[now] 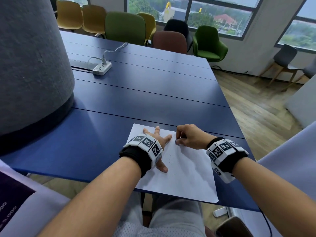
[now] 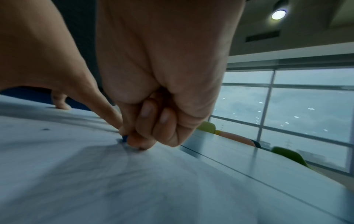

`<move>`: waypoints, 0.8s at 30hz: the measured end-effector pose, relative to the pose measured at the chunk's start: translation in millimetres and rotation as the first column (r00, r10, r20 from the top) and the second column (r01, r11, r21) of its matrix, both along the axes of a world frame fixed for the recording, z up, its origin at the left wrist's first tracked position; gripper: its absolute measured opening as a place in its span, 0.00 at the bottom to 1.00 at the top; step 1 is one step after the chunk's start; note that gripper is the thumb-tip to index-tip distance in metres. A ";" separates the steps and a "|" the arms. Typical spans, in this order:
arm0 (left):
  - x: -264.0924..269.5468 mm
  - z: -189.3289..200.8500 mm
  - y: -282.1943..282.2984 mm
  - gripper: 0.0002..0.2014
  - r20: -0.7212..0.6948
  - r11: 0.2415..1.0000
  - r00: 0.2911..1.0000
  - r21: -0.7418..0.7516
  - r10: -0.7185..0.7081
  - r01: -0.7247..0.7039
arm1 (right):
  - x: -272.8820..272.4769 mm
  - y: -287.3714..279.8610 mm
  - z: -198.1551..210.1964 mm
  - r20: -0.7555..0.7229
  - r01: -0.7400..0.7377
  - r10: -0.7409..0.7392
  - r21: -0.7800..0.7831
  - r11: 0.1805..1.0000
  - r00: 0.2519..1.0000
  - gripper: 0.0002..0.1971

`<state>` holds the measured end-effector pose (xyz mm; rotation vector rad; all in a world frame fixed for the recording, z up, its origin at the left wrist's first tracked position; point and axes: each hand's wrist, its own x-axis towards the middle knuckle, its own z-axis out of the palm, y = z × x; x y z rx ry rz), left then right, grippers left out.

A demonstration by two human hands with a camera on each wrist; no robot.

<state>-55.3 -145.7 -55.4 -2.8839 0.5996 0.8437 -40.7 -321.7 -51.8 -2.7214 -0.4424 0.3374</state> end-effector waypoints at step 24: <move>0.2 -0.4 -0.6 0.67 -0.017 1.000 1.000 0.005 0.012 -0.012 | -25.4 1.4 6.7 -0.260 -0.109 0.093 -0.045 0.993 0.961 0.05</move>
